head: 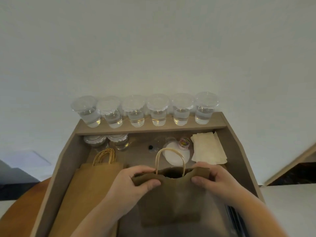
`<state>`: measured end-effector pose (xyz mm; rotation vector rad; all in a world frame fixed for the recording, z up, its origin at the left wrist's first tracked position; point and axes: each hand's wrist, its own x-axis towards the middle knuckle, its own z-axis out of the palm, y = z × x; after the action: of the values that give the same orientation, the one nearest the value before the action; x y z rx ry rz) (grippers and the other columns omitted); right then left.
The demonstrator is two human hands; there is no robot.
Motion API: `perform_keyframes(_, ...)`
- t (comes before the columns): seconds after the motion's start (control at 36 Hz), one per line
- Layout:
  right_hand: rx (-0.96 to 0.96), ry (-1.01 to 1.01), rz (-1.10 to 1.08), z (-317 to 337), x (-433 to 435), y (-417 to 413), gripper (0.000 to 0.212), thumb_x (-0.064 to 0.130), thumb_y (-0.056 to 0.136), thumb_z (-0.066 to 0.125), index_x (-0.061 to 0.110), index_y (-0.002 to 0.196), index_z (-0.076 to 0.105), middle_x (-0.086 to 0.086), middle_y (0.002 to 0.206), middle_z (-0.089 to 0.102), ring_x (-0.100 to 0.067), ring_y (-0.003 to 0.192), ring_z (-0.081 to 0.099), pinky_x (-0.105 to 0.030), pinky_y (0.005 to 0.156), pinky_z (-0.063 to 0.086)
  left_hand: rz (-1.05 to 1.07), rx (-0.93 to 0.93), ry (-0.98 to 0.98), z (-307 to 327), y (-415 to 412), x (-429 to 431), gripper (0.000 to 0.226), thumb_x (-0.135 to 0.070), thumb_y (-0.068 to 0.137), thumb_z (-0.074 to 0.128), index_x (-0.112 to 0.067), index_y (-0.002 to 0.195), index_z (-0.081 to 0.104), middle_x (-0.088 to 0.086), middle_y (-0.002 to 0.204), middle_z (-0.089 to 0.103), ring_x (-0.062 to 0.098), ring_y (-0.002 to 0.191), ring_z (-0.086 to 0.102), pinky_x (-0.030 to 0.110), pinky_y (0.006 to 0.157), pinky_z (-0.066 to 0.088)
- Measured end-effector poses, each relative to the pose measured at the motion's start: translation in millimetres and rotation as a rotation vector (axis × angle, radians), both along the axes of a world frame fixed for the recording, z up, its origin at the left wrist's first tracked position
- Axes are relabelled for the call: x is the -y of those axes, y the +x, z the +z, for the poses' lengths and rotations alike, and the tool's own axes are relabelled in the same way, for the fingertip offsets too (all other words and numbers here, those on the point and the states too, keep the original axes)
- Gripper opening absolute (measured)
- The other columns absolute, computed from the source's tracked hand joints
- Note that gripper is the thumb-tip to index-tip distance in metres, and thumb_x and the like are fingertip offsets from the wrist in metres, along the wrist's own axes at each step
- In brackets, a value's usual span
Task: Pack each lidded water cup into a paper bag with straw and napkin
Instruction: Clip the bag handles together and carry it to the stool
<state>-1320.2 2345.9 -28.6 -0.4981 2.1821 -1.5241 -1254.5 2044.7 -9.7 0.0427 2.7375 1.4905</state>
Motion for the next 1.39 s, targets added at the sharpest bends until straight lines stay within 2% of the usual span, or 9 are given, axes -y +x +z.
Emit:
perform_keyframes(0.06, 0.011, -0.031, -0.015, 2, 1, 0, 0.011, 0.037, 0.099, 0.072, 0.037, 0.105, 0.081, 0.001, 0.106, 0.077, -0.018, 0.105, 0.072, -0.036, 0.095, 0.055, 0.03, -0.025, 0.021, 4, 1, -4, 0.021, -0.051, 0.081, 0.081, -0.058, 0.1, 0.075, -0.027, 0.095, 0.077, -0.007, 0.096, 0.069, 0.006, 0.075, 0.05)
perform_keyframes(0.22, -0.007, -0.163, -0.096, 5, 6, 12, 0.035, 0.056, 0.094, 0.074, 0.025, 0.106, 0.084, -0.006, 0.101, 0.079, -0.022, 0.098, 0.074, -0.034, 0.089, 0.059, 0.085, -0.085, 0.028, 10, 6, -1, 0.017, -0.04, 0.088, 0.079, -0.054, 0.097, 0.077, -0.025, 0.092, 0.077, -0.005, 0.095, 0.069, 0.004, 0.077, 0.047)
perform_keyframes(0.36, 0.103, -0.101, -0.089, 3, 17, 12, 0.022, 0.041, 0.083, 0.08, 0.048, 0.104, 0.082, 0.007, 0.104, 0.082, -0.007, 0.1, 0.075, -0.017, 0.084, 0.058, 0.088, -0.021, 0.029, 8, 10, 0, 0.024, -0.034, 0.093, 0.076, -0.058, 0.101, 0.073, -0.026, 0.094, 0.076, -0.004, 0.098, 0.068, 0.008, 0.073, 0.049)
perform_keyframes(0.53, 0.062, -0.02, -0.109, -1, 22, 10, 0.016, 0.051, 0.088, 0.081, 0.042, 0.101, 0.085, 0.004, 0.095, 0.082, -0.013, 0.092, 0.075, -0.028, 0.084, 0.059, 0.06, 0.041, 0.13, 5, 12, 8, 0.016, -0.045, 0.087, 0.074, -0.046, 0.102, 0.079, -0.015, 0.097, 0.079, 0.003, 0.097, 0.072, 0.011, 0.078, 0.052)
perform_keyframes(0.69, 0.094, -0.117, -0.162, -1, 37, 12, 0.014, 0.04, 0.085, 0.077, 0.041, 0.096, 0.086, 0.007, 0.092, 0.083, 0.0, 0.084, 0.074, -0.013, 0.075, 0.054, 0.056, 0.189, 0.214, -5, 10, 16, 0.023, -0.041, 0.082, 0.087, -0.051, 0.102, 0.079, -0.014, 0.098, 0.081, 0.002, 0.098, 0.074, 0.014, 0.079, 0.055)
perform_keyframes(1.03, 0.123, -0.133, -0.12, 15, 39, 16, 0.028, 0.048, 0.091, 0.06, 0.058, 0.111, 0.077, 0.017, 0.112, 0.08, 0.004, 0.106, 0.069, -0.005, 0.085, 0.048, 0.078, 0.046, 0.26, -2, 21, 16, 0.021, -0.041, 0.091, 0.068, -0.047, 0.108, 0.079, -0.014, 0.104, 0.081, 0.002, 0.1, 0.074, 0.019, 0.085, 0.057)
perform_keyframes(1.19, 0.124, -0.183, -0.101, 12, 40, 22, 0.027, 0.035, 0.094, 0.063, 0.045, 0.111, 0.082, 0.003, 0.11, 0.082, -0.008, 0.106, 0.073, -0.015, 0.09, 0.052, 0.067, 0.039, 0.22, 3, 26, 19, 0.021, -0.043, 0.09, 0.066, -0.043, 0.105, 0.081, -0.011, 0.103, 0.08, 0.006, 0.101, 0.073, 0.021, 0.085, 0.057)
perform_keyframes(1.28, 0.167, -0.216, -0.048, 14, 37, 18, 0.021, 0.044, 0.1, 0.069, 0.036, 0.113, 0.084, -0.001, 0.115, 0.081, -0.015, 0.111, 0.074, -0.019, 0.092, 0.054, 0.031, 0.063, 0.157, 5, 26, 26, 0.018, -0.036, 0.093, 0.069, -0.044, 0.105, 0.08, -0.012, 0.102, 0.08, 0.006, 0.101, 0.073, 0.023, 0.088, 0.056)
perform_keyframes(1.39, 0.32, -0.443, -0.067, 3, 25, -4, 0.053, 0.049, 0.104, 0.056, 0.004, 0.116, 0.08, -0.024, 0.119, 0.074, -0.035, 0.111, 0.071, -0.037, 0.093, 0.058, 0.009, 0.067, 0.081, 9, 24, 33, 0.019, -0.037, 0.091, 0.074, -0.049, 0.105, 0.078, -0.017, 0.099, 0.079, 0.001, 0.098, 0.073, 0.013, 0.082, 0.053)
